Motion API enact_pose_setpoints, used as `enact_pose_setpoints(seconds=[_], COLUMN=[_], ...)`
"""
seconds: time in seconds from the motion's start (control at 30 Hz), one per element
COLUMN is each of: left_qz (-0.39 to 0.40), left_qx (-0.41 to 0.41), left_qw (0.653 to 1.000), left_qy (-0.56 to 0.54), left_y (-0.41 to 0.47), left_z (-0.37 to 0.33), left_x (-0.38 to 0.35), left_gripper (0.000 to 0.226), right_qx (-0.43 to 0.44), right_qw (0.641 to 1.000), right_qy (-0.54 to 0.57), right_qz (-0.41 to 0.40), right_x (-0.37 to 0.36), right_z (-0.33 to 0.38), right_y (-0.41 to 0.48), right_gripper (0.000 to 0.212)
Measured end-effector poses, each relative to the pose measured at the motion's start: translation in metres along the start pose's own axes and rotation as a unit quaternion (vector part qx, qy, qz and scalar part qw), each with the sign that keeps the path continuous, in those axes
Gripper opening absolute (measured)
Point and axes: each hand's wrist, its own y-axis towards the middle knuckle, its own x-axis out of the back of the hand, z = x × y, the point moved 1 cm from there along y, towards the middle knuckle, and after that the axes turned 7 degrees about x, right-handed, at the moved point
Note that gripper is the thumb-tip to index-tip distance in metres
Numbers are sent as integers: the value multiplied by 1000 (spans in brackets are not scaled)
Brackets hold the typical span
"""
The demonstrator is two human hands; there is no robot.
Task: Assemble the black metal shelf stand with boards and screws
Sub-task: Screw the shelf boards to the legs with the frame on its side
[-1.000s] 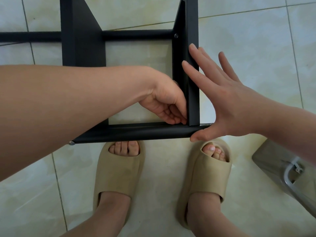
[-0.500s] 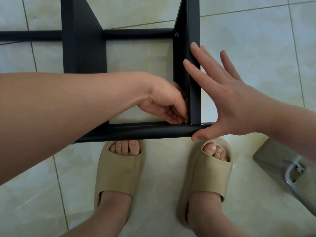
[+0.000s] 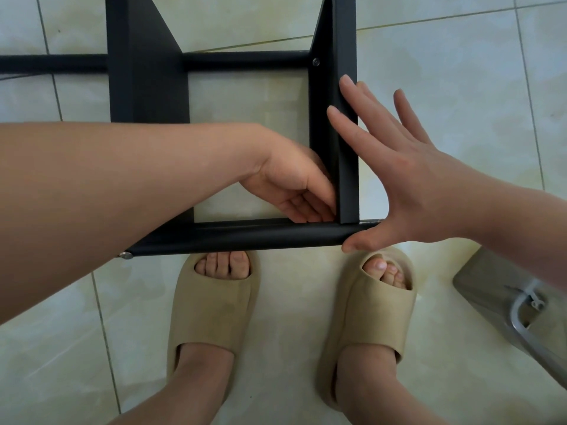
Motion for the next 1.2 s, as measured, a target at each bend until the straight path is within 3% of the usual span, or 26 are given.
enact_pose_setpoints(seconds=[0.23, 0.6, 0.87, 1.2], left_qz=[-7, 5, -20, -10], left_qx=[35, 5, 5, -24], left_qw=[999, 1000, 1000, 999], left_qy=[31, -30, 9, -33], left_y=[3, 2, 2, 1], left_z=[-10, 2, 1, 0], left_x=[2, 2, -2, -1], left_gripper=[13, 17, 15, 21], right_qx=[-1, -2, 0, 0], right_qw=[1000, 1000, 1000, 1000], right_qy=[4, 9, 1, 6], right_qz=[4, 5, 6, 5], right_x=[0, 0, 0, 0], right_z=[0, 0, 1, 0], right_y=[0, 0, 0, 0], right_gripper=[141, 141, 140, 140])
